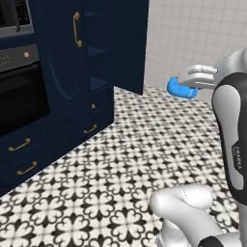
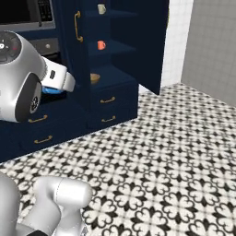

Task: Gather all objects into one cabinet and sort the glasses and bowls to opposite sides.

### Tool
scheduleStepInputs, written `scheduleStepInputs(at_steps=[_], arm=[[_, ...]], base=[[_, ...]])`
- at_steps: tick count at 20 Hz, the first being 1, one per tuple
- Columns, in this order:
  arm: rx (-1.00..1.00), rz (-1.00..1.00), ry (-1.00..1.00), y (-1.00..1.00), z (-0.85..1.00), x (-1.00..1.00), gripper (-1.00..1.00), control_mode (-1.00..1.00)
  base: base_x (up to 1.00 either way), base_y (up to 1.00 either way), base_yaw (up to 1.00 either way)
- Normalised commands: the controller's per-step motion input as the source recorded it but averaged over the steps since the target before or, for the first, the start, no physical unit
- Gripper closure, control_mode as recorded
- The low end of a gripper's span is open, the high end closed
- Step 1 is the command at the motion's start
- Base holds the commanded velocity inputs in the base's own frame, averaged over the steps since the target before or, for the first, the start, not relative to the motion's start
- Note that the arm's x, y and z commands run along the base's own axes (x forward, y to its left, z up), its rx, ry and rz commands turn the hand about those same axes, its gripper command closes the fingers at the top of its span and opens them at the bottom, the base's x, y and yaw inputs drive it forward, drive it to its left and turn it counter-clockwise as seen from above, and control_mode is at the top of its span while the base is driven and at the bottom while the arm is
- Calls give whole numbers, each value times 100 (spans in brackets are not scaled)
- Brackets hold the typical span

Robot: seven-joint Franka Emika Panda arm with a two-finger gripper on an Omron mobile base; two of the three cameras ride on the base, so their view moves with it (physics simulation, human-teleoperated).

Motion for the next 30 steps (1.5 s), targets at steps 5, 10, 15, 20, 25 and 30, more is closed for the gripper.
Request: scheduleStepInputs(at_steps=[5,10,15,20,25,30], arm=[[0,0,0,0,0,0,100,100],[0,0,0,0,0,0,100,100],[0,0,0,0,0,0,100,100],[0,0,0,0,0,0,100,100],[0,0,0,0,0,0,100,100],[0,0,0,0,0,0,100,100]], base=[[100,7,-5],[100,0,0],[100,0,-3],[92,0,-3],[92,0,6],[90,-17,24]])
